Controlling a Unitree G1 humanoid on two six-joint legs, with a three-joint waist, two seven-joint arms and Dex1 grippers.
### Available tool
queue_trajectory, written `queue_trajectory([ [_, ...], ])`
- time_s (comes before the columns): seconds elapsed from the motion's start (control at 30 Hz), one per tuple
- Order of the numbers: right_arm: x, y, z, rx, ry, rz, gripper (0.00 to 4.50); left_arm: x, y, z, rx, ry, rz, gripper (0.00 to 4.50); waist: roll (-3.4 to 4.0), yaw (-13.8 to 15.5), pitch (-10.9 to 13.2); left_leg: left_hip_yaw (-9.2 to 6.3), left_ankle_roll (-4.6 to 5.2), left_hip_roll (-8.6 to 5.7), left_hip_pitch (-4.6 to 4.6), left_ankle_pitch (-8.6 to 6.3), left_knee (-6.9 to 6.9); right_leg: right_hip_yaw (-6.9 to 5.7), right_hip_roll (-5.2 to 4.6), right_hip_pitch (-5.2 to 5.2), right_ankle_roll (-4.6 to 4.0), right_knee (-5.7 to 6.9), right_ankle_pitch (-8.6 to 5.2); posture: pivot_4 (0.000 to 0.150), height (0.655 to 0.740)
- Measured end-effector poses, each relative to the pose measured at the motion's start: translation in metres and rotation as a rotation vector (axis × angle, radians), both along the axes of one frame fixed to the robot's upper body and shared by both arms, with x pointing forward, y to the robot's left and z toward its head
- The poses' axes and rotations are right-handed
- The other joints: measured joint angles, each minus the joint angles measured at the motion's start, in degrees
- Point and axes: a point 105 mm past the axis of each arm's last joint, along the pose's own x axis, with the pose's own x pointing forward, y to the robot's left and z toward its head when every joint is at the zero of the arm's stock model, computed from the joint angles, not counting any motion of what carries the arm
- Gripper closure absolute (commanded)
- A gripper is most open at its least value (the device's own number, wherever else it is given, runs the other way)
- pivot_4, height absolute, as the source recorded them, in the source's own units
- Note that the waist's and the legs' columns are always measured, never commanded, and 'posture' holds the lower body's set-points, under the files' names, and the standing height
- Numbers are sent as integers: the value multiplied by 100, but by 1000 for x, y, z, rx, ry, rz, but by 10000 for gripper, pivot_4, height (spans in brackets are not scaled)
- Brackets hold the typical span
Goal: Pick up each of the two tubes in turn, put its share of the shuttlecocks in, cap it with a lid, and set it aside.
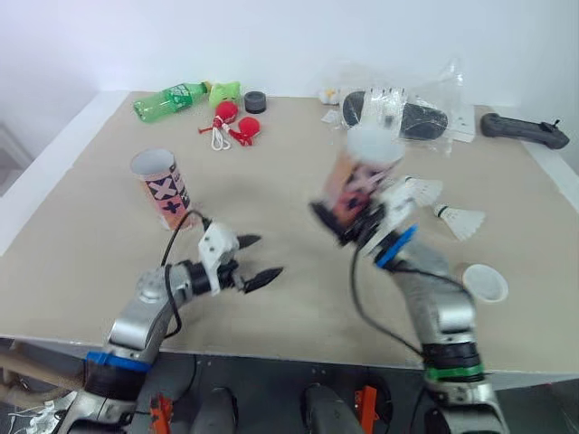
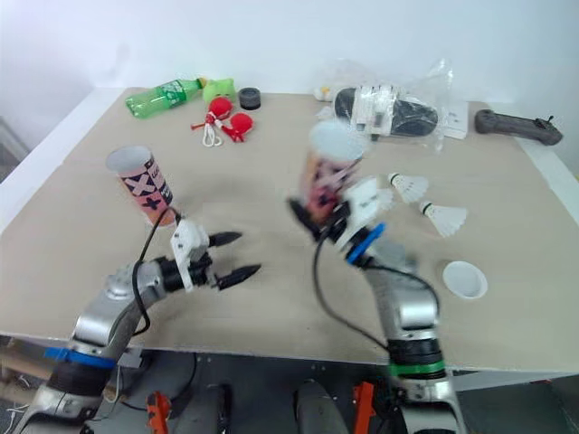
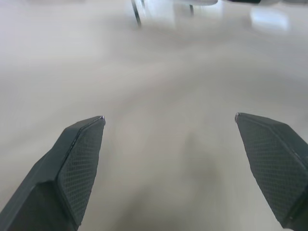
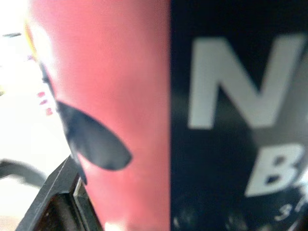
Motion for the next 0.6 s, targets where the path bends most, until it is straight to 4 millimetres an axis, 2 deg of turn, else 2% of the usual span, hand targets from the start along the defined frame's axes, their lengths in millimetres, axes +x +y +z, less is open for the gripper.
queue_trajectory([
  [0.03,1,-28,13,23,-29,-120,7574,2,-8,13,-21,-26,-12,0,-1,40,0,0,0,-3,0,0,0,0,-4,3,1,-6,0,1500,7400],
  [0.1,-2,-66,27,60,-60,-283,7574,5,-18,27,-43,-47,-27,0,-1,42,-1,1,2,-3,1,-1,-7,0,-4,5,1,-15,0,1500,7400],
  [0.17,-7,-97,31,73,-67,-422,7574,6,-27,34,-60,-49,-49,0,0,42,-1,1,6,-3,1,-3,-12,1,-4,3,-9,-17,1,1500,7400],
  [0.23,-16,-137,26,85,-52,-613,7574,5,-45,45,-79,-57,-101,0,1,37,-1,3,10,-5,-2,-6,-15,4,-4,1,-26,-18,9,1500,7400],
  [0.27,-18,-145,25,85,-46,-648,7574,4,-48,48,-84,-63,-115,0,2,36,-1,4,10,-5,-2,-6,-14,5,-4,0,-27,-18,9,1500,7400],
  [0.43,-36,-202,-6,68,41,-908,7574,2,-73,67,-109,-86,-204,0,3,33,-2,9,12,-7,0,-7,-12,10,-5,5,-27,-26,11,1500,7400],
  [0.6,-45,-244,-56,100,183,-1056,7574,-10,-99,70,-85,-89,-346,0,15,27,-3,16,17,-9,5,-2,-10,17,-5,7,-7,-26,10,1500,7400],
])
